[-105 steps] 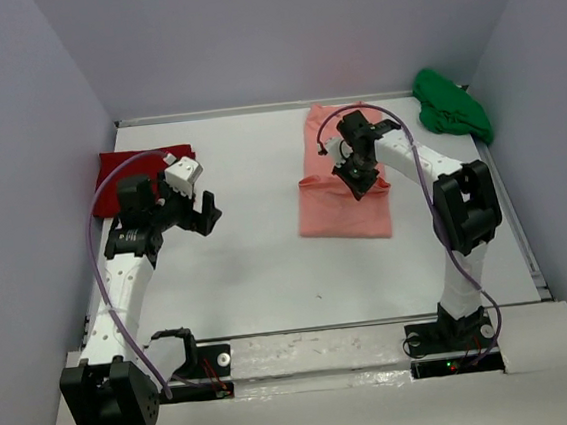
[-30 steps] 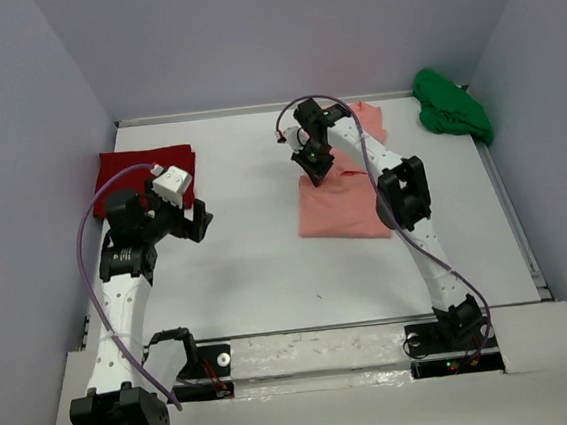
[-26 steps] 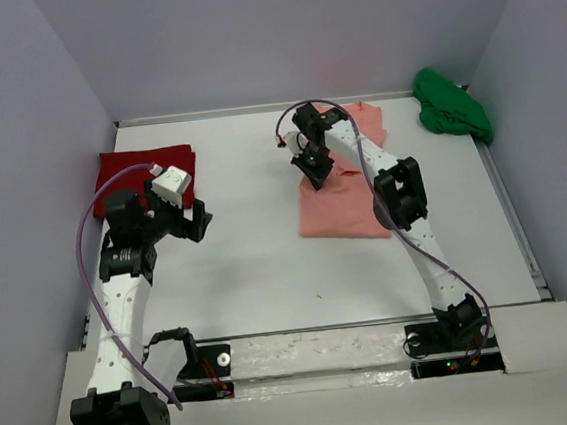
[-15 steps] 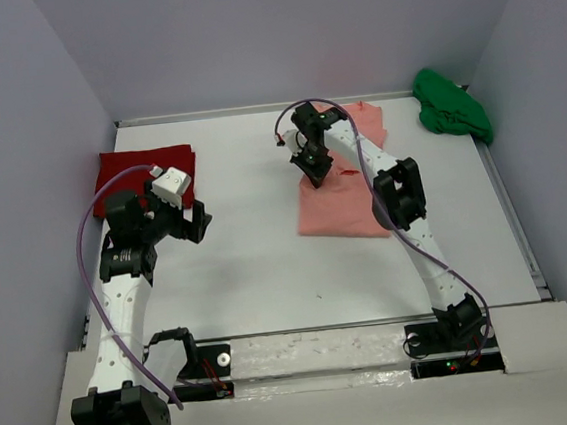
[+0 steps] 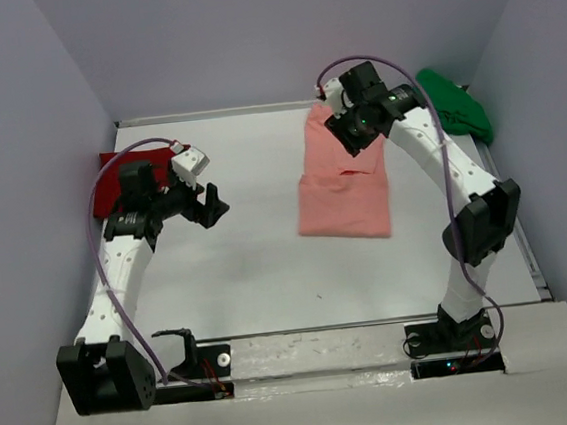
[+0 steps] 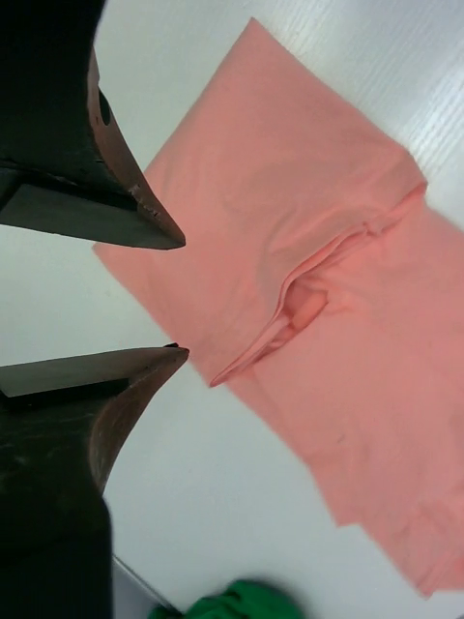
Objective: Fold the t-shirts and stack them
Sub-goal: Fold the tshirt
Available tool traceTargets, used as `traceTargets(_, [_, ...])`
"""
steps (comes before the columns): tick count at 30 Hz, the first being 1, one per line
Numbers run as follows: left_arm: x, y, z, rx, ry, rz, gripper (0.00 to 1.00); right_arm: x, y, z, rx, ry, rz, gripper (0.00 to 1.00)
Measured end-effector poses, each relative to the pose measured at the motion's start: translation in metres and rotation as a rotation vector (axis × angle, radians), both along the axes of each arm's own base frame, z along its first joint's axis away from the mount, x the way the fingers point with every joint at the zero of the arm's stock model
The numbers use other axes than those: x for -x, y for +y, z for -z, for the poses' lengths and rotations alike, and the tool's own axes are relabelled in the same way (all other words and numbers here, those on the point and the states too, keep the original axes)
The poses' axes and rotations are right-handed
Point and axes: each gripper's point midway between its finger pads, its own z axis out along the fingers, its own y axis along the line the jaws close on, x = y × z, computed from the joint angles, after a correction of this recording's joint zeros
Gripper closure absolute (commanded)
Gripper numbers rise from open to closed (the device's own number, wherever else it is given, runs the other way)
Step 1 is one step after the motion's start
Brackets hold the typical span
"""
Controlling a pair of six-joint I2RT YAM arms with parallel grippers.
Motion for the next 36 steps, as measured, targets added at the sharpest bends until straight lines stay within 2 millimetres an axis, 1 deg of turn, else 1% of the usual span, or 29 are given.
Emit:
traceTargets(1, [-0.004,-0.013,0.005,0.004,0.037,0.045,0.09,0.004,-0.012,-0.013,-0.017,-0.030,0.039,0.49])
traceTargets(2, [-0.005,-0.022,0.007,0.007,0.053,0.073,0.11,0.009,-0.026,-0.020,-0.027,-0.044,0.085,0.49])
traceTargets(3, [-0.008,-0.032,0.012,0.008,0.081,0.103,0.12,0.012,-0.037,-0.023,-0.035,-0.055,0.122,0.50])
traceTargets(4, [-0.010,-0.046,0.020,0.014,0.126,0.145,0.12,0.016,-0.047,-0.022,-0.039,-0.054,0.158,0.50])
traceTargets(5, [-0.010,-0.055,0.026,0.017,0.155,0.173,0.13,0.023,-0.061,-0.013,-0.044,-0.032,0.212,0.51])
traceTargets(6, [-0.011,-0.070,0.036,0.024,0.206,0.217,0.17,0.029,-0.070,-0.003,-0.039,-0.008,0.248,0.51])
traceTargets(7, [-0.011,-0.078,0.041,0.030,0.231,0.242,0.18,0.037,-0.076,0.010,-0.036,0.028,0.269,0.52])
traceTargets(8, [-0.011,-0.092,0.055,0.038,0.292,0.283,0.20,0.046,-0.081,0.026,-0.031,0.071,0.290,0.52])
traceTargets(9, [-0.011,-0.101,0.065,0.046,0.336,0.311,0.22,0.057,-0.084,0.046,-0.025,0.125,0.306,0.52])
traceTargets(11, [-0.004,-0.119,0.093,0.061,0.446,0.366,0.23,0.082,-0.089,0.078,-0.007,0.228,0.331,0.56])
traceTargets(13, [0.007,-0.131,0.116,0.074,0.548,0.409,0.25,0.097,-0.092,0.094,-0.001,0.288,0.352,0.56])
traceTargets(14, [0.013,-0.136,0.129,0.075,0.605,0.426,0.26,0.102,-0.092,0.099,-0.006,0.307,0.358,0.56])
traceTargets(16, [0.023,-0.145,0.148,0.066,0.697,0.452,0.28,0.108,-0.091,0.102,-0.020,0.323,0.367,0.54])
traceTargets(17, [0.024,-0.147,0.151,0.064,0.713,0.460,0.28,0.112,-0.091,0.103,-0.029,0.327,0.369,0.54])
traceTargets(19, [0.028,-0.156,0.160,0.059,0.747,0.482,0.31,0.115,-0.092,0.101,-0.042,0.327,0.379,0.53])
traceTargets(22, [0.036,-0.171,0.168,0.050,0.785,0.527,0.35,0.114,-0.091,0.099,-0.069,0.323,0.389,0.54])
traceTargets(23, [0.037,-0.176,0.171,0.047,0.796,0.541,0.35,0.115,-0.092,0.100,-0.072,0.325,0.394,0.55])
traceTargets(24, [0.038,-0.180,0.174,0.046,0.805,0.550,0.39,0.116,-0.093,0.101,-0.076,0.333,0.400,0.55])
traceTargets(27, [0.039,-0.190,0.183,0.051,0.838,0.572,0.43,0.121,-0.094,0.107,-0.082,0.359,0.405,0.56])
traceTargets(29, [0.037,-0.194,0.184,0.065,0.856,0.570,0.45,0.124,-0.094,0.111,-0.083,0.377,0.406,0.57])
traceTargets(36, [0.021,-0.199,0.185,0.077,0.854,0.505,0.46,0.138,-0.091,0.126,-0.090,0.448,0.396,0.57])
